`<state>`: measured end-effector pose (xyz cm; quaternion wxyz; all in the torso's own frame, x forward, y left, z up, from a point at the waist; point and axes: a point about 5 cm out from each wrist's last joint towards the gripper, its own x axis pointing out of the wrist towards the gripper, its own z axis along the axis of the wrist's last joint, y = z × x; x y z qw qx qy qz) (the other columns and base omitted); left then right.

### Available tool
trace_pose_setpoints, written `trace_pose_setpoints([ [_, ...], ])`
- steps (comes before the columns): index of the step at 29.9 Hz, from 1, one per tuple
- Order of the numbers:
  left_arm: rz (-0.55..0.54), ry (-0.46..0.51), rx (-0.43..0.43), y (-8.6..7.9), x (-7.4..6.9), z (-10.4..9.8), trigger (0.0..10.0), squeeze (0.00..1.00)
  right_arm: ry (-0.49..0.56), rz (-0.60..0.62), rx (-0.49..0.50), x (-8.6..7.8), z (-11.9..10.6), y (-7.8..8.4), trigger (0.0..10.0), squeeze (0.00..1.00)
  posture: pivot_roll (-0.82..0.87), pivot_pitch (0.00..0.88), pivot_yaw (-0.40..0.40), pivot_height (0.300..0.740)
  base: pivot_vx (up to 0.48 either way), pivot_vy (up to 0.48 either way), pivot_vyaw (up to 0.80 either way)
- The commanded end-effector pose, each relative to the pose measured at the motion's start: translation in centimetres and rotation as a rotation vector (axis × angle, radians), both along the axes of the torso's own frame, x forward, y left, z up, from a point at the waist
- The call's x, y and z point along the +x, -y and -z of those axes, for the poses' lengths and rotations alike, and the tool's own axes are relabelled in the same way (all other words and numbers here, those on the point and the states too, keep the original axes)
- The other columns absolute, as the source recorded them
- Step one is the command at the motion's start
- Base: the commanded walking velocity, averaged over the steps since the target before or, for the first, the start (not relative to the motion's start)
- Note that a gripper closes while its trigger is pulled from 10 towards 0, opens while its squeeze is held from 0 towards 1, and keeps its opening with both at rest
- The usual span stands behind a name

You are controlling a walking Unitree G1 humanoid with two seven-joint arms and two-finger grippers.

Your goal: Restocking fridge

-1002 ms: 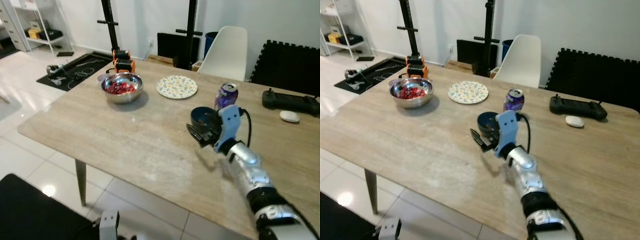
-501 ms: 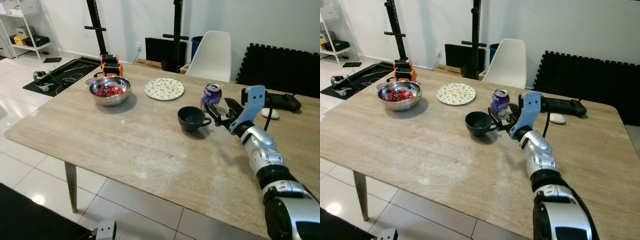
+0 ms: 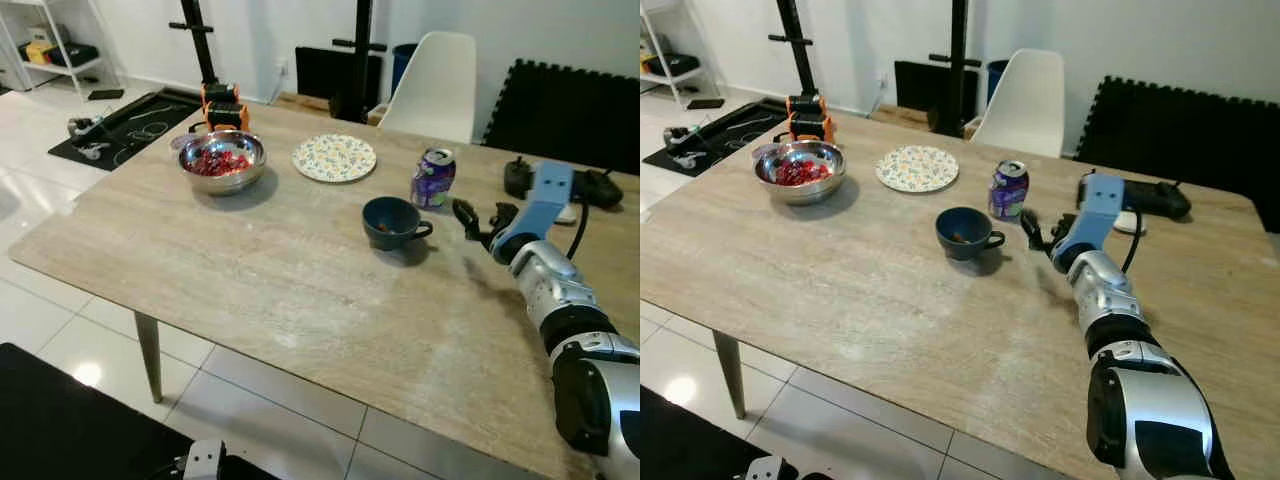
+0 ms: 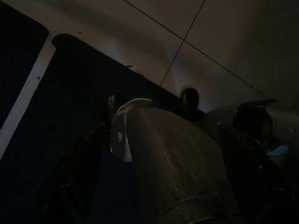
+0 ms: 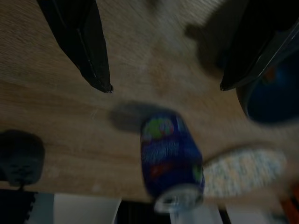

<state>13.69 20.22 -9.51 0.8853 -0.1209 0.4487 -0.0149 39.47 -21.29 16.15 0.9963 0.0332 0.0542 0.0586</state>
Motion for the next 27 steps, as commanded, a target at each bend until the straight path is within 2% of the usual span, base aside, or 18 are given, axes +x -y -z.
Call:
trace_pose_setpoints([
  [1, 0.014, -0.022, 0.006, -0.4, -0.8, 0.2, 10.0, 0.00, -0.011, -0.011, -0.053, 0.0, 0.1, 0.0, 10.0, 0.00, 0.04, 0.111, -0.037, 0.740, 0.000, 0.000, 0.00],
  [4, 0.016, -0.019, 0.002, -0.3, -0.9, 0.2, 10.0, 0.00, -0.003, -0.042, -0.077, 0.0, -0.1, -0.1, 10.0, 0.00, 0.04, 0.116, -0.039, 0.740, 0.000, 0.000, 0.00],
  [7, 0.021, -0.020, -0.007, -0.1, -1.5, 0.4, 10.0, 0.00, -0.009, -0.101, -0.250, 0.0, -0.2, 0.0, 10.0, 0.00, 0.05, 0.127, -0.045, 0.740, 0.000, 0.000, 0.00],
  [9, 0.021, -0.020, -0.007, -0.1, -1.5, 0.4, 10.0, 0.00, -0.009, -0.101, -0.250, 0.0, -0.2, 0.0, 10.0, 0.00, 0.05, 0.127, -0.045, 0.740, 0.000, 0.000, 0.00],
  [12, 0.020, -0.030, -0.010, -0.1, -2.1, 0.5, 10.0, 0.00, -0.004, -0.117, -0.310, 0.0, -0.7, 0.4, 10.0, 0.00, 0.05, 0.144, -0.050, 0.740, 0.000, 0.000, 0.00],
  [19, 0.015, -0.038, -0.011, -0.3, -2.7, 0.6, 10.0, 0.00, 0.027, -0.169, -0.363, 0.2, -1.4, 0.3, 10.0, 0.00, 0.06, 0.156, -0.052, 0.740, 0.000, 0.000, 0.00],
  [23, 0.016, -0.037, -0.010, -0.4, -2.9, 0.7, 10.0, 0.00, 0.048, -0.264, -0.365, 0.1, -1.6, -0.5, 10.0, 0.00, 0.06, 0.162, -0.052, 0.740, 0.000, 0.000, 0.00],
  [24, 0.017, -0.033, -0.010, -0.5, -2.9, 0.6, 10.0, 0.00, 0.060, -0.341, -0.348, 0.0, -1.6, -1.2, 10.0, 0.00, 0.07, 0.168, -0.052, 0.740, 0.000, 0.000, 0.00],
  [25, 0.017, -0.033, -0.010, -0.5, -2.9, 0.6, 10.0, 0.00, 0.060, -0.341, -0.348, 0.0, -1.6, -1.2, 10.0, 0.00, 0.07, 0.168, -0.052, 0.740, 0.000, 0.000, 0.00],
  [27, 0.020, -0.027, -0.010, -0.5, -2.8, 0.6, 10.0, 0.00, 0.068, -0.427, -0.326, -0.1, -1.7, -1.8, 10.0, 0.00, 0.07, 0.172, -0.052, 0.740, 0.000, 0.000, 0.00],
])
